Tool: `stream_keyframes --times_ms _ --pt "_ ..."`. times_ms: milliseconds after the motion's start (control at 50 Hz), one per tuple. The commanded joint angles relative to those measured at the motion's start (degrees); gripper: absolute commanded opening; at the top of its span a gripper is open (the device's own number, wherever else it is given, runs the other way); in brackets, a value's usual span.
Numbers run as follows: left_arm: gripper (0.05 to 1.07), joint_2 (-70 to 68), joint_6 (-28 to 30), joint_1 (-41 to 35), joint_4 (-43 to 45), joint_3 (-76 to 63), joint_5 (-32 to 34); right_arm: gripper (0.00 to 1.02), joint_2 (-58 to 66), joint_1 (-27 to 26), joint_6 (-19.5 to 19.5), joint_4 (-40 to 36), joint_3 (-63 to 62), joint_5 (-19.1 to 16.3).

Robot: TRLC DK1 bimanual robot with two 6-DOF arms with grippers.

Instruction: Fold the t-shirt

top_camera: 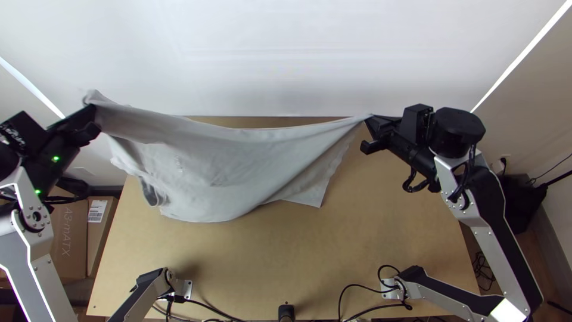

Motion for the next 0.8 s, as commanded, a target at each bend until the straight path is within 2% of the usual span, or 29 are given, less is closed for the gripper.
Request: stream_keyframes --times_ms 0,220,280,380,420,580,780 --pt "0.08 -0.5 -2.1 -1.8 0.4 -2.6 0.1 0.02 -4.7 -0.6 1.5 -0.1 -1.7 0.4" --pt "0.08 0.5 -2.1 -4.7 1.6 -13.9 0.1 0.02 -5.4 -2.9 1.7 -1.6 -6.8 -0.4" --pt "0.08 0.8 -2.0 -5.8 3.6 -17.0 0.0 0.02 -4.3 -4.6 2.7 -0.8 -8.7 -2.2" --pt "0.08 3.3 -2.1 -6.5 6.6 -20.8 0.1 0.02 -0.9 -8.7 4.9 3.1 -11.8 -6.9" --pt "0.08 4.9 -2.0 -6.8 7.4 -22.0 0.1 0.02 1.0 -9.6 5.6 5.2 -12.8 -7.6" --pt "0.08 12.3 -1.8 -9.4 14.3 -26.2 0.1 0.02 10.5 -12.4 6.3 12.7 -14.8 -7.9" --pt "0.08 24.5 -1.4 -14.0 21.5 -24.5 -0.6 0.02 22.2 -13.8 7.4 21.0 -14.3 -8.1"
